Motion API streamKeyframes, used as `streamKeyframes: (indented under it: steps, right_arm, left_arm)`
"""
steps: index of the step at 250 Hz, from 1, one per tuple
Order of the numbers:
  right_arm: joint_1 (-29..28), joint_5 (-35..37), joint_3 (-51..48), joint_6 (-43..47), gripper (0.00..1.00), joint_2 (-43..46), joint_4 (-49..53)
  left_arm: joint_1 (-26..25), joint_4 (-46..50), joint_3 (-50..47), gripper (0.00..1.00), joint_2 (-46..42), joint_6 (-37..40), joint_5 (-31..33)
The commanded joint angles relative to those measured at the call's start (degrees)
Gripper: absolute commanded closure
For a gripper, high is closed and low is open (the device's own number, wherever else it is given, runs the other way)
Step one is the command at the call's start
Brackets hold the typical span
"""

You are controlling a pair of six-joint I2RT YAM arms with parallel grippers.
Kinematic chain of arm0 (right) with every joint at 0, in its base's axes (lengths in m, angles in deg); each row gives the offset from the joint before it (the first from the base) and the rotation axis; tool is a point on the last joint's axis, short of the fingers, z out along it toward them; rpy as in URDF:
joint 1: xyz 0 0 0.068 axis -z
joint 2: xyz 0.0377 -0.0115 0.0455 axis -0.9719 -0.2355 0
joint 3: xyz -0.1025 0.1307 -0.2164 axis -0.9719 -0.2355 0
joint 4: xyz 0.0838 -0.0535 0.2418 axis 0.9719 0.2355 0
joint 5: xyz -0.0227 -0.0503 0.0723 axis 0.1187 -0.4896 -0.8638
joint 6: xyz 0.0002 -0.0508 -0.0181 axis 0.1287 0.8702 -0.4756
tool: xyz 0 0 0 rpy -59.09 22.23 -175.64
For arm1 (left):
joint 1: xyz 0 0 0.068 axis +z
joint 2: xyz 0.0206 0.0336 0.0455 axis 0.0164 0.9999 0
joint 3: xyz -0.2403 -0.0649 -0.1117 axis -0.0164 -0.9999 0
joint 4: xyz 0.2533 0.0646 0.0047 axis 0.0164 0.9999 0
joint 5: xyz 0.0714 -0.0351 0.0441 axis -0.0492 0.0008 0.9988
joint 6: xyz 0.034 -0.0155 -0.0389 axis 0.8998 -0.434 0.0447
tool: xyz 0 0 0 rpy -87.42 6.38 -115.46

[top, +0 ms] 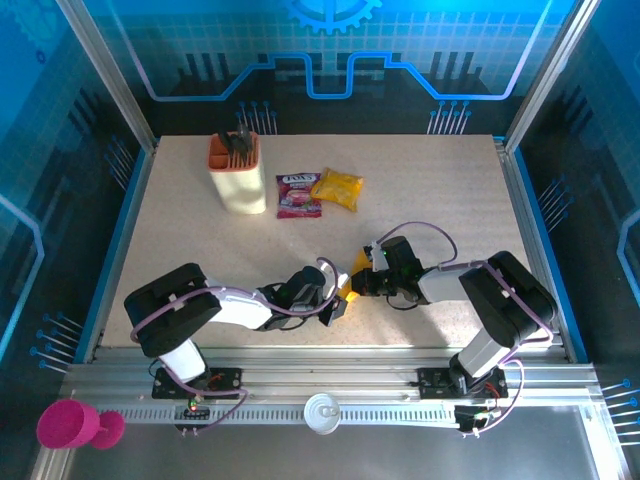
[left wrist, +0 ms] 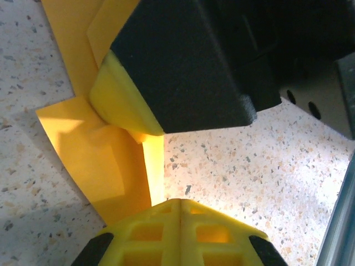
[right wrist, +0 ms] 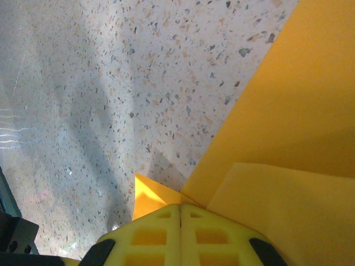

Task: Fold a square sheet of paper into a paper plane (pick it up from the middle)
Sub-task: Fold the wing for the fifth time at the center of the table.

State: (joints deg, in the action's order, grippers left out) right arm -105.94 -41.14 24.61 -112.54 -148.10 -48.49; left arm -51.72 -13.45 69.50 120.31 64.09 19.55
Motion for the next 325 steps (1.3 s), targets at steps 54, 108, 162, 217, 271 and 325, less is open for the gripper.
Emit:
streamKeyframes:
  steps: [54, 108, 162, 217, 271, 325]
  right_arm:
    - [-0.8, 5.0, -2.3, -0.3, 1.0, -4.1, 8.8]
    - [-0.7, 5.2, -2.4, -0.5, 1.0, -4.0, 9.5]
    - [-0.7, 5.1, -2.8, -0.7, 1.0, -3.5, 9.5]
    - [-0.6, 5.1, -3.1, -0.8, 1.0, -3.5, 9.2]
    - [-0.7, 4.8, -3.6, -1.3, 1.0, -3.9, 8.3]
    - [-0.7, 4.4, -3.5, -1.5, 1.0, -3.7, 8.4]
  left_arm:
    - [-1.4, 2.6, -1.2, 1.0, 1.3, -1.3, 1.9]
    - [-6.0, 13.7, -1.4, 1.0, 0.4, -3.7, 8.4]
    - [-8.1, 25.4, -2.3, 1.0, -5.0, -6.8, 15.1]
    - [-7.7, 22.5, 0.2, 1.0, -11.0, -3.7, 14.3]
    - [-5.7, 13.5, 5.5, 1.0, -6.3, 1.0, 7.5]
    - [-4.4, 11.2, 9.3, 1.0, 0.6, 3.5, 4.8]
